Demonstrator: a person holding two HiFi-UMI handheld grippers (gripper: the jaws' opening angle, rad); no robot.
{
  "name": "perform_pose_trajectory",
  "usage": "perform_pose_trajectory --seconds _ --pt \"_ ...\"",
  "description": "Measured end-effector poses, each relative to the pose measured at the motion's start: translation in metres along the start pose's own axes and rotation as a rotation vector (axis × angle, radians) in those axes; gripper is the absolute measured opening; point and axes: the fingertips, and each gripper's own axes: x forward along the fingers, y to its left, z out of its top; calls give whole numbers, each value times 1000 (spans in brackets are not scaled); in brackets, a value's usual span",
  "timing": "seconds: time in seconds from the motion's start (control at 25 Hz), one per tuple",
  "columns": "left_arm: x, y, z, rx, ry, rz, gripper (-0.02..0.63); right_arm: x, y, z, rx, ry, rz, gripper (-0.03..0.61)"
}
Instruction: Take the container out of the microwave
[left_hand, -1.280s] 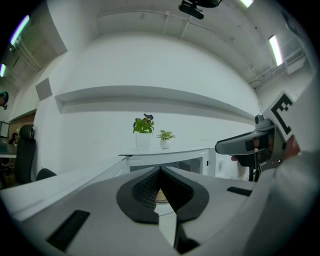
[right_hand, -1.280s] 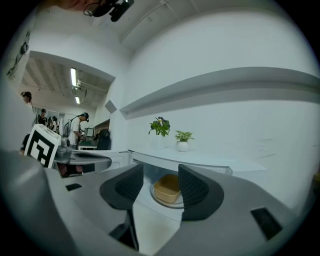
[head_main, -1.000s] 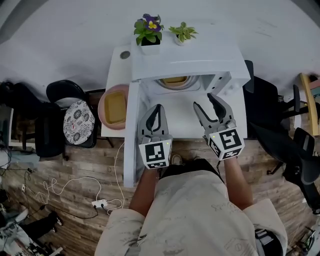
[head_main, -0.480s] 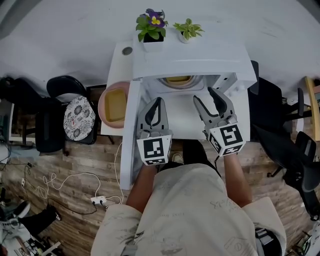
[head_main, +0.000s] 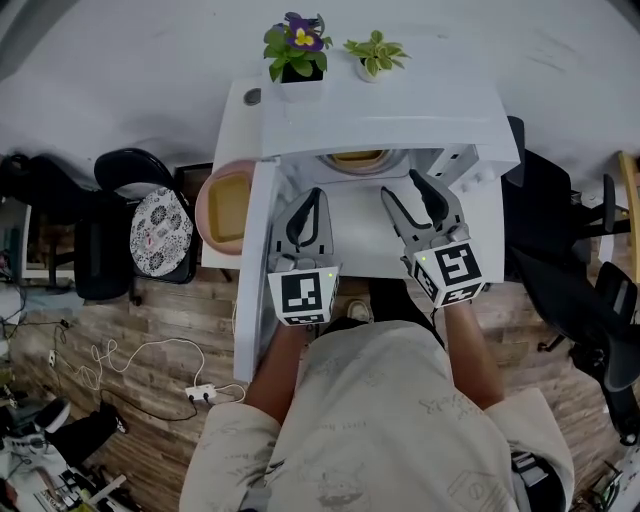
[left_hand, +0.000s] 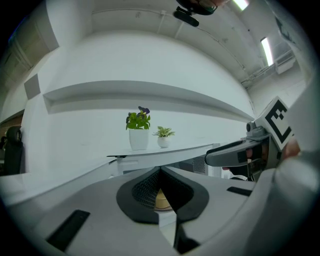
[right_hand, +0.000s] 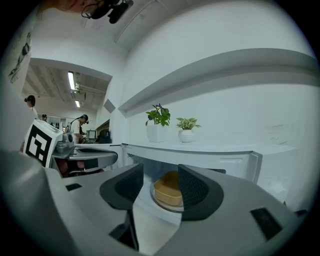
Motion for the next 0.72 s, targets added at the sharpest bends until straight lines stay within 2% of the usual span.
perform_pose_trajectory --seconds 0.6,0.72 --pt "4 5 -16 -5 47 -2 8 24 13 -14 -38 52 52 219" --pt "5 1 -10 8 49 -19 8 28 13 -20 -59 72 60 219"
